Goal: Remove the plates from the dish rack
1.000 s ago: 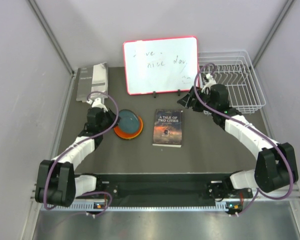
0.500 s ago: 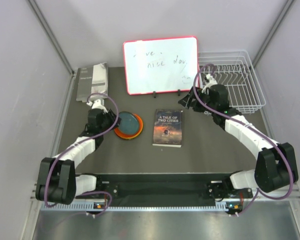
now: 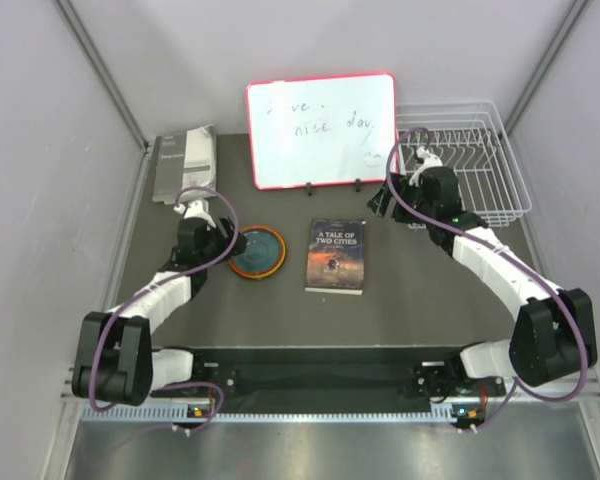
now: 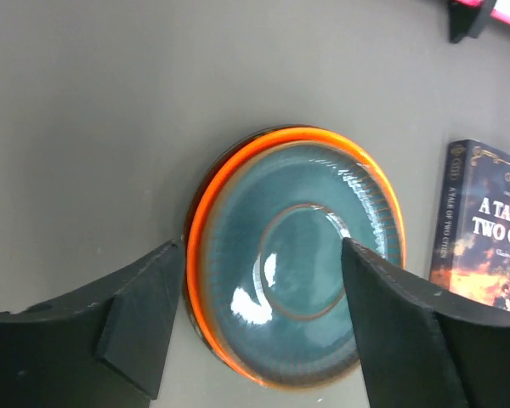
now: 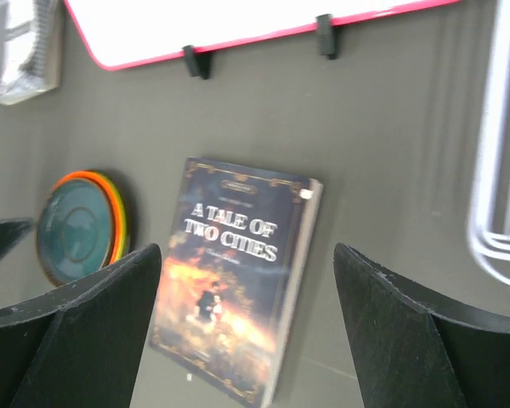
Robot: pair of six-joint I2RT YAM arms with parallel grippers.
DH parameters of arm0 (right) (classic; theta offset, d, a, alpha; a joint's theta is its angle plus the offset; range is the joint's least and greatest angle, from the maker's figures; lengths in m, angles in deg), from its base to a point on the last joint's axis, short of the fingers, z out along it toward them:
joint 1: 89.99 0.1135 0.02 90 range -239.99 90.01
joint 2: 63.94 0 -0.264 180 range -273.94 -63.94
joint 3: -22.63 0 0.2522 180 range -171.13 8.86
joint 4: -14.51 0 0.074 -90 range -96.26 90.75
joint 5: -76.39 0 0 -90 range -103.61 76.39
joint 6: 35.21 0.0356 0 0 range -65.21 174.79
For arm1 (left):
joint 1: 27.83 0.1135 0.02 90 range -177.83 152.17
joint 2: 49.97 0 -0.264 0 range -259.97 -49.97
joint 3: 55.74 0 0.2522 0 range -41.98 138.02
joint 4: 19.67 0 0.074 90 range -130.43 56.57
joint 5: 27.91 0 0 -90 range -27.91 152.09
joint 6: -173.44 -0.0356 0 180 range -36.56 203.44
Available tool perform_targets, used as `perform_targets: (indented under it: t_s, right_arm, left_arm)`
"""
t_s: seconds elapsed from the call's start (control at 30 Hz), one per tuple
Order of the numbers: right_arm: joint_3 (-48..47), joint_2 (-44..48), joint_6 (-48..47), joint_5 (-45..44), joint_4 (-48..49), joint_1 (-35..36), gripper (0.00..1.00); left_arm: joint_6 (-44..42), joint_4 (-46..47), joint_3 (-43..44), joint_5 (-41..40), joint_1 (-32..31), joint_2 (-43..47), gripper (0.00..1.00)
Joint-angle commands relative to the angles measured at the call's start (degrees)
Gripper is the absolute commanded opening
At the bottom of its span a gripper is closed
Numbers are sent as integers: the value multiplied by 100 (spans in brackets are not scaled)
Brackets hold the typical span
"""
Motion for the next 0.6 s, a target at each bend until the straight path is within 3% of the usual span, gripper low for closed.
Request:
perform_targets:
  t_s: [0.0,0.1,0.27,0.57]
  right_arm:
    - [-374,404,-509,-637,-298,-104,83]
    - [-445,518,-729,-1006,-509,-113,84]
    - [-401,887,-1159,-1946,-651,-113,86]
    - [248,1642,-1801,-3458,-194,-113,91]
  left_arm:
    - [-345,-353,501,-346,8,168,81]
    - [-329,-871,853,-584,17,211,82]
    - [-302,-1195,1353,-144,17,413,82]
    - [-732,-1251,2225,93,-1,422,88]
